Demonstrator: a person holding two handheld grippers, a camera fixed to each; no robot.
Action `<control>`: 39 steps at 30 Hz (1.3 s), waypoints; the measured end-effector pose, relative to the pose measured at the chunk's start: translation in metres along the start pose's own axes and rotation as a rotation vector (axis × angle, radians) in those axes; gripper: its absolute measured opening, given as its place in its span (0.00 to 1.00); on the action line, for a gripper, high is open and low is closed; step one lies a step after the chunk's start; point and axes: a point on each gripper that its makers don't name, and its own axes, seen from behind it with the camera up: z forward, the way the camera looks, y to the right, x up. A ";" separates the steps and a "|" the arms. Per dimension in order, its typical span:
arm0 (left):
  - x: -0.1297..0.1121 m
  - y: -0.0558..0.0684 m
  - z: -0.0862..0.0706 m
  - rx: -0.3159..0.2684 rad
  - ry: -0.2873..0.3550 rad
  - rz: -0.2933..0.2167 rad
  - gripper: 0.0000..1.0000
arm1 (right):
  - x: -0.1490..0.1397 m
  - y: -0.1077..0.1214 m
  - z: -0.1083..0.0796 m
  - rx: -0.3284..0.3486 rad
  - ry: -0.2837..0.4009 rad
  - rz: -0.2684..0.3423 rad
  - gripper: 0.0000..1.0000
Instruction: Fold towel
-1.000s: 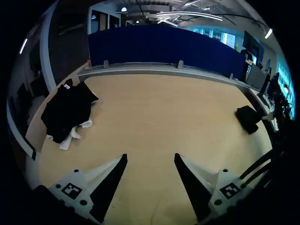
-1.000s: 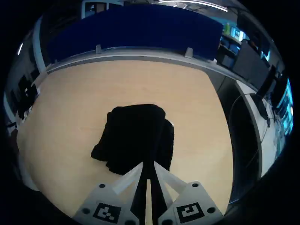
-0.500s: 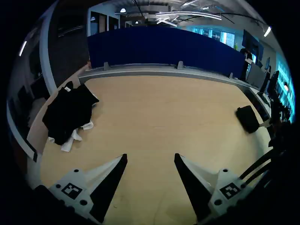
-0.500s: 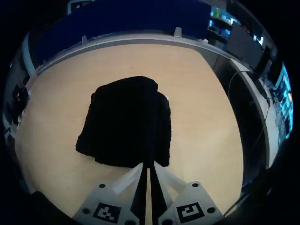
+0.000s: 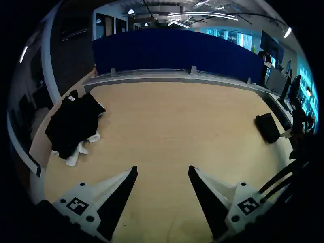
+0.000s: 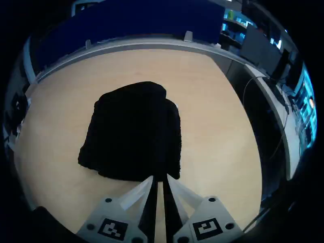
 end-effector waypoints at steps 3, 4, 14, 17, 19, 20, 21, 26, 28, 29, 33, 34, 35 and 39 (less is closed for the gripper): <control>0.001 0.002 0.002 -0.004 -0.001 0.001 0.93 | 0.000 0.000 -0.004 -0.003 0.013 0.006 0.11; 0.001 0.002 0.002 -0.005 -0.001 0.002 0.93 | -0.001 0.001 -0.004 -0.006 0.015 0.008 0.12; 0.006 0.006 0.002 -0.016 0.002 0.007 0.93 | -0.005 0.001 -0.015 -0.019 0.055 0.016 0.63; 0.006 0.007 0.003 -0.018 0.002 0.007 0.93 | 0.003 -0.012 -0.019 0.016 0.096 0.018 0.89; 0.005 0.009 0.002 -0.019 0.002 0.010 0.93 | 0.010 -0.020 -0.020 0.030 0.117 0.018 0.96; 0.005 0.009 0.002 -0.020 0.002 0.012 0.93 | 0.014 -0.025 -0.020 0.037 0.128 0.019 0.97; 0.006 0.010 0.002 -0.020 0.002 0.013 0.93 | 0.016 -0.029 -0.019 0.042 0.135 0.016 0.97; 0.006 0.012 0.001 -0.022 0.003 0.016 0.93 | 0.026 -0.050 -0.013 0.068 0.149 -0.011 0.97; 0.006 0.012 0.000 -0.020 0.004 0.014 0.93 | 0.026 -0.057 -0.009 0.077 0.146 -0.019 0.97; 0.006 0.012 0.000 -0.020 0.005 0.012 0.93 | 0.027 -0.060 -0.008 0.081 0.144 -0.022 0.97; 0.005 0.008 -0.001 -0.013 0.004 0.006 0.93 | 0.024 -0.064 0.002 0.081 0.128 -0.020 0.97; 0.005 0.007 -0.001 -0.011 0.004 0.005 0.93 | 0.023 -0.063 0.006 0.077 0.121 -0.017 0.97; 0.005 0.006 -0.002 -0.008 0.004 0.004 0.93 | 0.021 -0.062 0.009 0.073 0.113 -0.015 0.97; 0.004 0.004 -0.001 -0.003 0.002 0.004 0.93 | 0.014 -0.058 0.023 0.060 0.085 -0.001 0.97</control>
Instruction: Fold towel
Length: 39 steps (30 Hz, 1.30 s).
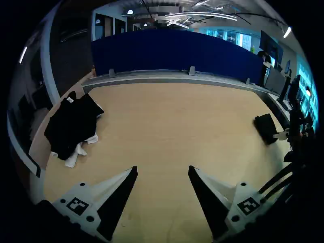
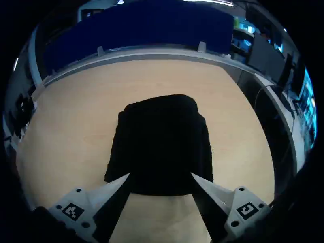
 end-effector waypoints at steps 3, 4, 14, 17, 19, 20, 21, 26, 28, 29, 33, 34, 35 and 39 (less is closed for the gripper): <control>-0.001 0.000 0.000 0.003 -0.002 0.003 0.93 | -0.002 0.001 0.005 -0.002 -0.006 0.008 0.97; 0.000 0.000 0.001 0.003 -0.003 0.004 0.93 | -0.002 0.001 0.006 -0.002 -0.006 0.007 0.97; 0.001 -0.001 0.005 0.005 -0.004 -0.001 0.93 | 0.041 -0.001 -0.009 -0.001 0.081 -0.006 0.97; 0.002 0.000 0.006 0.005 -0.005 0.004 0.93 | 0.060 -0.001 -0.005 0.003 0.103 -0.007 0.97; 0.002 0.000 0.006 0.005 -0.006 0.007 0.93 | 0.070 -0.002 0.000 0.008 0.111 -0.008 0.97; 0.002 0.001 0.006 0.004 -0.007 0.008 0.93 | 0.076 -0.002 0.002 0.011 0.115 -0.008 0.97; 0.002 0.000 0.006 0.005 -0.008 0.009 0.93 | 0.081 -0.003 0.006 0.013 0.116 -0.011 0.97; 0.001 -0.001 0.006 0.012 -0.014 0.005 0.93 | 0.098 -0.004 0.023 0.014 0.110 -0.033 0.97; 0.000 -0.003 0.007 0.017 -0.016 0.002 0.93 | 0.099 -0.001 0.031 0.006 0.099 -0.036 0.97; 0.000 -0.004 0.007 0.020 -0.017 0.000 0.93 | 0.100 0.000 0.036 0.002 0.093 -0.038 0.97; -0.002 -0.007 0.007 0.030 -0.019 -0.006 0.93 | 0.097 0.004 0.049 -0.007 0.070 -0.026 0.97; -0.002 -0.008 0.007 0.031 -0.019 -0.007 0.93 | 0.096 0.005 0.051 -0.008 0.065 -0.022 0.97; -0.002 -0.008 0.007 0.033 -0.020 -0.007 0.93 | 0.095 0.005 0.053 -0.008 0.061 -0.018 0.97; -0.003 -0.010 0.008 0.038 -0.023 -0.007 0.93 | 0.091 0.007 0.060 -0.011 0.052 -0.014 0.97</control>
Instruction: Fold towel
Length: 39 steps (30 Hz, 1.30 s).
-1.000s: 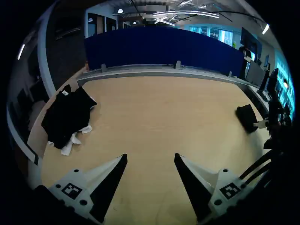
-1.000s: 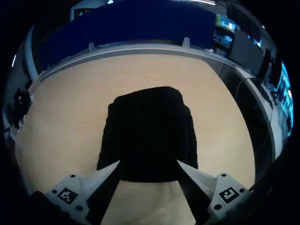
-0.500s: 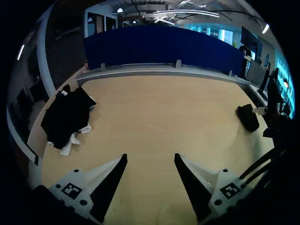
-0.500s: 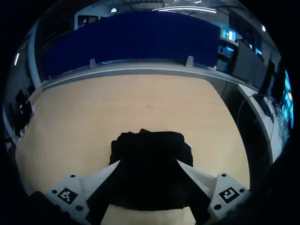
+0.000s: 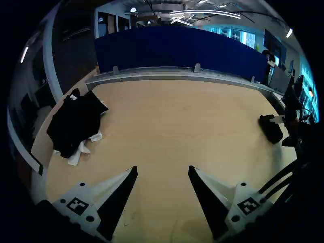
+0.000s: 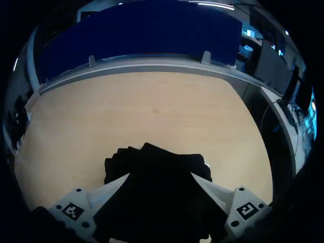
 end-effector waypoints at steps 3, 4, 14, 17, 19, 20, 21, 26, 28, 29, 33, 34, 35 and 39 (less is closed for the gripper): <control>0.000 0.000 0.001 0.001 -0.002 0.001 0.93 | -0.002 0.000 0.002 0.000 -0.003 -0.002 0.97; 0.000 0.000 0.001 0.000 -0.001 0.000 0.93 | -0.002 0.000 0.003 0.000 -0.003 -0.002 0.97; 0.003 -0.001 -0.001 -0.002 0.006 -0.007 0.93 | 0.018 -0.002 -0.025 0.002 0.057 -0.016 0.97; 0.004 -0.001 0.000 -0.007 0.012 -0.011 0.93 | 0.020 -0.002 -0.038 -0.003 0.075 -0.017 0.97; 0.005 0.000 0.000 -0.011 0.016 -0.011 0.93 | 0.020 -0.001 -0.045 -0.004 0.083 -0.016 0.97; 0.005 0.000 0.000 -0.013 0.018 -0.010 0.93 | 0.020 -0.001 -0.048 -0.005 0.086 -0.016 0.97; 0.006 0.001 0.000 -0.016 0.021 -0.009 0.93 | 0.020 -0.002 -0.052 -0.006 0.090 -0.015 0.97; 0.009 0.004 -0.002 -0.030 0.036 -0.003 0.93 | 0.021 -0.008 -0.071 -0.006 0.126 -0.004 0.97; 0.011 0.004 -0.003 -0.034 0.044 -0.003 0.93 | 0.024 -0.014 -0.082 -0.001 0.162 0.003 0.97; 0.012 0.003 -0.003 -0.036 0.048 -0.003 0.93 | 0.025 -0.018 -0.087 0.002 0.180 0.006 0.97; 0.018 0.002 -0.004 -0.044 0.069 -0.006 0.93 | 0.035 -0.032 -0.112 0.014 0.277 0.029 0.97; 0.020 0.002 -0.005 -0.047 0.074 -0.007 0.93 | 0.037 -0.035 -0.118 0.014 0.302 0.035 0.97; 0.021 0.002 -0.005 -0.050 0.079 -0.008 0.93 | 0.040 -0.037 -0.124 0.015 0.327 0.041 0.97; 0.027 0.003 -0.006 -0.061 0.098 -0.008 0.93 | 0.049 -0.049 -0.150 0.016 0.421 0.061 0.97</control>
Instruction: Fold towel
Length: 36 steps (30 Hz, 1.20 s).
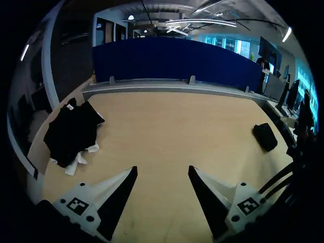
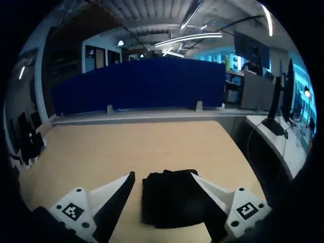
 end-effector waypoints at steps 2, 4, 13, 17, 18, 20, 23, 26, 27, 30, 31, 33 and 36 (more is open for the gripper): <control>0.003 0.001 0.000 -0.005 0.009 0.000 0.93 | 0.009 -0.005 -0.009 -0.004 0.043 0.006 0.97; 0.007 0.002 -0.001 -0.010 0.019 -0.001 0.93 | 0.020 -0.008 -0.018 -0.015 0.092 0.013 0.97; 0.022 0.007 0.000 -0.031 0.069 -0.008 0.93 | 0.045 -0.015 -0.044 -0.043 0.223 0.042 0.97; 0.031 0.011 0.000 -0.046 0.106 -0.010 0.93 | 0.049 -0.016 -0.050 -0.057 0.243 0.036 0.97; 0.035 0.013 -0.001 -0.050 0.119 -0.011 0.93 | 0.049 -0.017 -0.051 -0.058 0.245 0.033 0.97; 0.041 0.016 -0.001 -0.058 0.145 -0.014 0.93 | 0.050 -0.019 -0.054 -0.059 0.247 0.028 0.97; 0.055 0.019 -0.004 -0.059 0.207 -0.023 0.93 | 0.052 -0.023 -0.057 -0.057 0.250 0.024 0.97; 0.074 0.024 -0.011 -0.065 0.283 -0.032 0.93 | 0.054 -0.028 -0.060 -0.051 0.255 0.026 0.97; 0.081 0.025 -0.014 -0.066 0.312 -0.033 0.93 | 0.055 -0.029 -0.061 -0.050 0.257 0.026 0.97; 0.102 0.026 -0.021 -0.065 0.393 -0.031 0.93 | 0.057 -0.032 -0.065 -0.049 0.260 0.027 0.97; 0.109 0.026 -0.023 -0.062 0.419 -0.027 0.93 | 0.057 -0.033 -0.066 -0.048 0.262 0.027 0.97; 0.124 0.021 -0.027 -0.046 0.476 -0.021 0.93 | 0.058 -0.035 -0.068 -0.047 0.267 0.028 0.97; 0.146 0.010 -0.033 -0.006 0.564 -0.014 0.93 | 0.059 -0.040 -0.071 -0.044 0.273 0.031 0.97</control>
